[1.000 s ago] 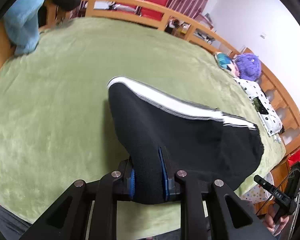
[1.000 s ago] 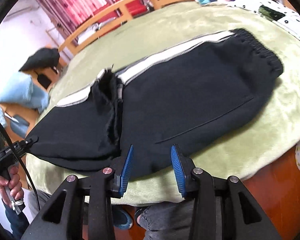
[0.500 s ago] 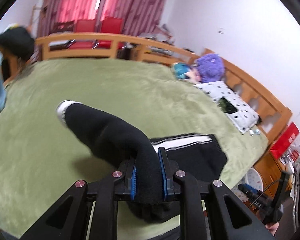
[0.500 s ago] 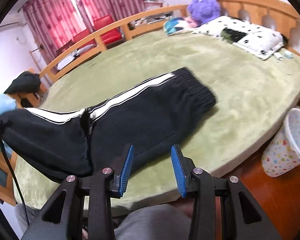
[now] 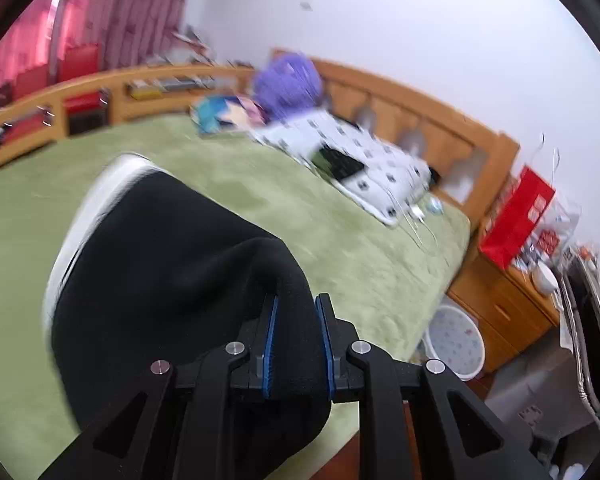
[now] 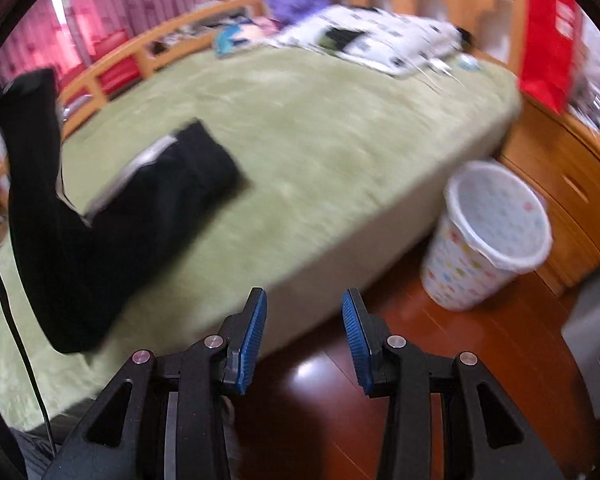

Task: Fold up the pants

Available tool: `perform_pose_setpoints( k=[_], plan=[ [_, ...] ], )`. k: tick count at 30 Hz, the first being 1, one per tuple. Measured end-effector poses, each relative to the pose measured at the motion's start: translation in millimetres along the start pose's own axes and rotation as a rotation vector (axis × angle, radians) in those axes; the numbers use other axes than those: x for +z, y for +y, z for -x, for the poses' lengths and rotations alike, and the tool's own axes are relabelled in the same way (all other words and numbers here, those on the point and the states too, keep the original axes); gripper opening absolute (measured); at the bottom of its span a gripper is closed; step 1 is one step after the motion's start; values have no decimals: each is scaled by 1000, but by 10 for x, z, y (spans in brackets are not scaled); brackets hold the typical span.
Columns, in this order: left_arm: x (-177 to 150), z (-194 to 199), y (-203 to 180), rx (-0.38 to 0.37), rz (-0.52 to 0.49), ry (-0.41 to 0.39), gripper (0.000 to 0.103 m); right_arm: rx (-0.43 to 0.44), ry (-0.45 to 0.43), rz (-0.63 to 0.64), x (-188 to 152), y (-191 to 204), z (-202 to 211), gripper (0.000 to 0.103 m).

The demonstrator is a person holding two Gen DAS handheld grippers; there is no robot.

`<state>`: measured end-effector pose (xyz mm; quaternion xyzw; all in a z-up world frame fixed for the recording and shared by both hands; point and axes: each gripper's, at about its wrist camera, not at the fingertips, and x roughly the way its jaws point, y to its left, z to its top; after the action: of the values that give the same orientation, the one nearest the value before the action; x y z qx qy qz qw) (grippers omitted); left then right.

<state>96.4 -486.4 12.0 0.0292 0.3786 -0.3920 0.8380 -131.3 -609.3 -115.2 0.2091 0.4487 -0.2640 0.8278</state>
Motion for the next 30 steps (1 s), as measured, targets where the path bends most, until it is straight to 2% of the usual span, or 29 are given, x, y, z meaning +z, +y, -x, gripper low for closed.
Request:
perform_pose_setpoints(
  k=[2, 3, 4, 5, 7, 9, 11, 14, 16, 17, 20, 22, 24, 25, 26, 28, 30],
  plan=[
    [-60, -400, -91, -30, 6, 96, 22, -21, 28, -15, -29, -98, -82, 39],
    [-80, -496, -89, -35, 18, 125, 23, -30, 42, -17, -43, -130, -127, 39],
    [-135, -578, -66, -71, 40, 153, 23, -37, 57, -12, -43, -141, -183, 39],
    [-172, -566, -31, -92, 52, 156, 25, -40, 62, -7, -44, -137, -222, 39],
    [-234, -410, 86, -101, 49, 129, 40, -33, 60, 13, -5, -84, -301, 39],
    [-283, -164, 266, -76, 42, 68, 64, -7, 35, 41, 106, 45, -355, 39],
    [-366, 98, 542, -12, 56, 19, 66, 36, -13, 80, 251, 227, -359, 39],
    [-582, 329, 992, 85, 95, 38, 67, 107, -109, 164, 522, 559, -365, 41],
    [-810, 438, 1338, 135, 163, 65, 67, 154, -164, 222, 699, 768, -415, 54],
    [-900, 465, 1461, 142, 196, 74, 67, 161, -183, 240, 770, 849, -442, 56],
    [-1212, 458, 1840, 114, 319, 102, 67, 215, -215, 301, 1024, 1098, -643, 61],
    [-1371, 347, 2020, 55, 399, 115, 67, 243, -179, 319, 1183, 1207, -882, 64],
    [-1424, 201, 2088, 24, 427, 124, 67, 243, -129, 347, 1296, 1286, -1147, 64],
    [-1454, 87, 2114, 32, 428, 140, 67, 204, -98, 359, 1342, 1322, -1299, 64],
    [-1481, -8, 2131, 53, 429, 157, 67, 210, -82, 368, 1377, 1321, -1404, 65],
    [-1545, -145, 2183, 30, 456, 162, 70, 258, -74, 335, 1456, 1256, -1499, 75],
    [-1567, -208, 2239, 1, 487, 142, 79, 302, -32, 314, 1540, 1198, -1600, 77]
  ],
)
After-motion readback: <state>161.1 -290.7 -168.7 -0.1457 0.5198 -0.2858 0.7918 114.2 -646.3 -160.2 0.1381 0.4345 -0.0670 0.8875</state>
